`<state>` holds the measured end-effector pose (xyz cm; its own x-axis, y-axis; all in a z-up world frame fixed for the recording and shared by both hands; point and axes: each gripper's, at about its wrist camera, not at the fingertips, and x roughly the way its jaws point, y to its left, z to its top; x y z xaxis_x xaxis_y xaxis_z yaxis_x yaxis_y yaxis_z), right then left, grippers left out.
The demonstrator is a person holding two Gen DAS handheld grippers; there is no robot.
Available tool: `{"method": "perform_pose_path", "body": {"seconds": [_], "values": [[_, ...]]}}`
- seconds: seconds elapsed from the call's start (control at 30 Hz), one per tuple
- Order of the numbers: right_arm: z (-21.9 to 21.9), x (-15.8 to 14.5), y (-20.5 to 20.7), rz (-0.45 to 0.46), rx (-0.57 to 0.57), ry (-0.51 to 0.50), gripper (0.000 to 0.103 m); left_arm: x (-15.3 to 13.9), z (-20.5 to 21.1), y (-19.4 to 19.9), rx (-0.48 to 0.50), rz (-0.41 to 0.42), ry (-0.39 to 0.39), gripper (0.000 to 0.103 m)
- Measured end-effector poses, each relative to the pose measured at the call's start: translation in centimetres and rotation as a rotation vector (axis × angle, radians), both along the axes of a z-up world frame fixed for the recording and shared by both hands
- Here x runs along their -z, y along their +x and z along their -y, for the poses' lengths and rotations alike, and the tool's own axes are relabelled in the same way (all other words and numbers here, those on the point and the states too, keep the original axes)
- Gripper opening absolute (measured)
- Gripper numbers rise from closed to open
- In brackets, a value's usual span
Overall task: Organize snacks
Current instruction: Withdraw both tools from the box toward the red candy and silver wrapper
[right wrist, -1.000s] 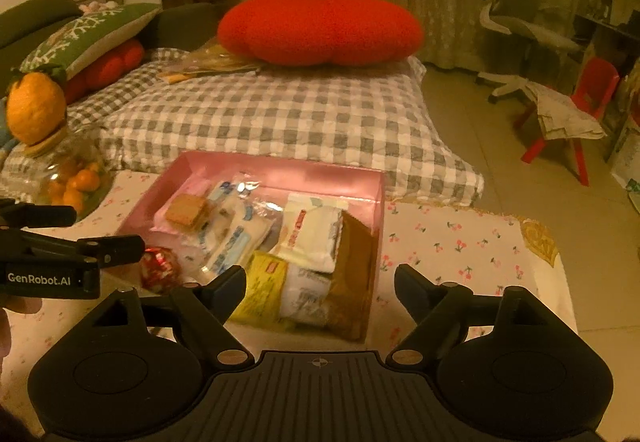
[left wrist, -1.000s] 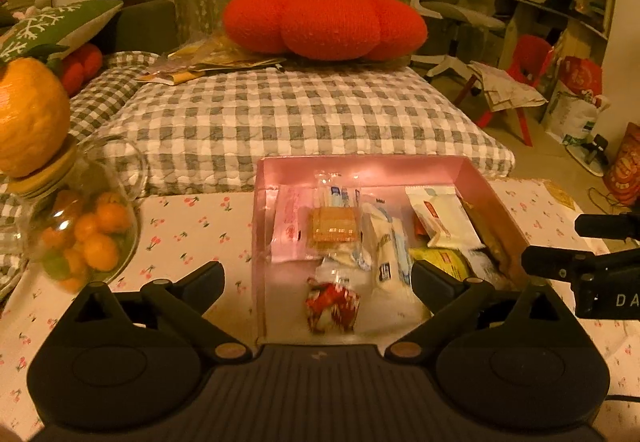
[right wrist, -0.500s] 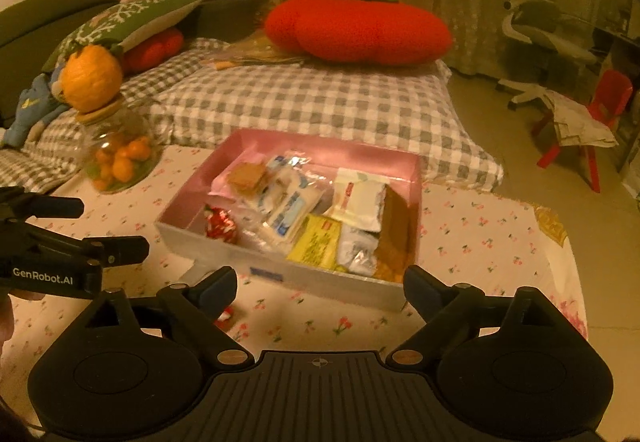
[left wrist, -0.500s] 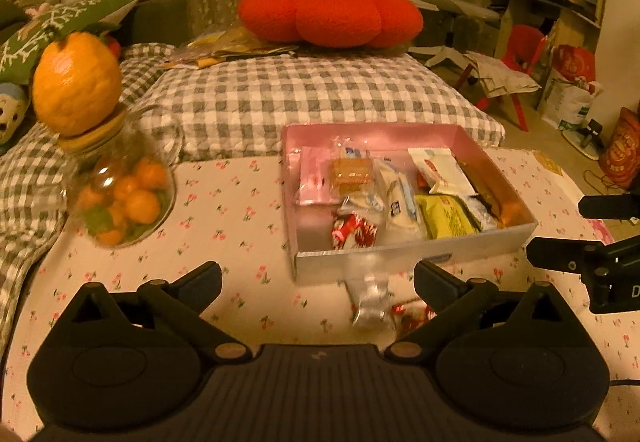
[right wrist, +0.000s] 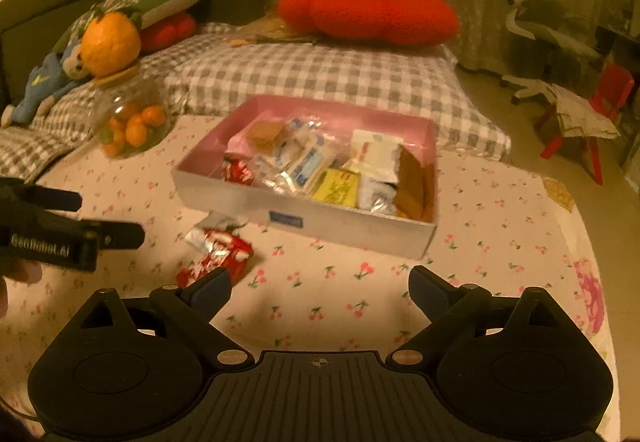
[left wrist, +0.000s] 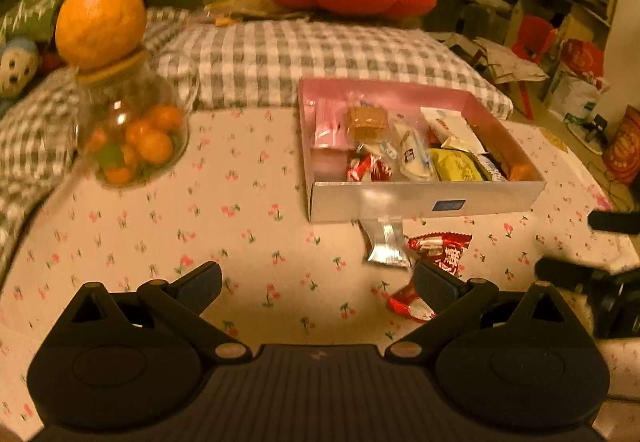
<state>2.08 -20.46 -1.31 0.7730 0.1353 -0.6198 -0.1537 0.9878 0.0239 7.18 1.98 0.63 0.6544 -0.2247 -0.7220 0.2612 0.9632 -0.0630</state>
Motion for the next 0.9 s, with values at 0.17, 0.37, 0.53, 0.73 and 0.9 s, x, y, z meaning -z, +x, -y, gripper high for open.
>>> {"method": "perform_pose_path", "body": {"seconds": [0.17,0.37,0.53,0.73,0.9], "values": [[-1.5,1.2,-0.1,-0.010,-0.067,0.019,0.097,0.7,-0.2,0.4,-0.024,-0.019,0.030,0.102],[-3.2,2.0,0.9,-0.038,-0.118,0.099,0.097,1.7,-1.3,1.1,-0.102,-0.080,0.072,0.102],[-4.2,2.8,2.3,-0.076,-0.102,0.135,0.095,1.9,-2.2,1.4,-0.132,-0.098,0.062,0.102],[-4.7,3.5,3.8,-0.112,-0.086,0.184,0.081,1.9,-2.1,1.7,-0.130,-0.104,0.061,0.102],[-4.6,4.1,4.5,-0.156,-0.096,0.222,0.032,2.0,-1.7,1.9,-0.117,-0.090,0.056,0.102]]}}
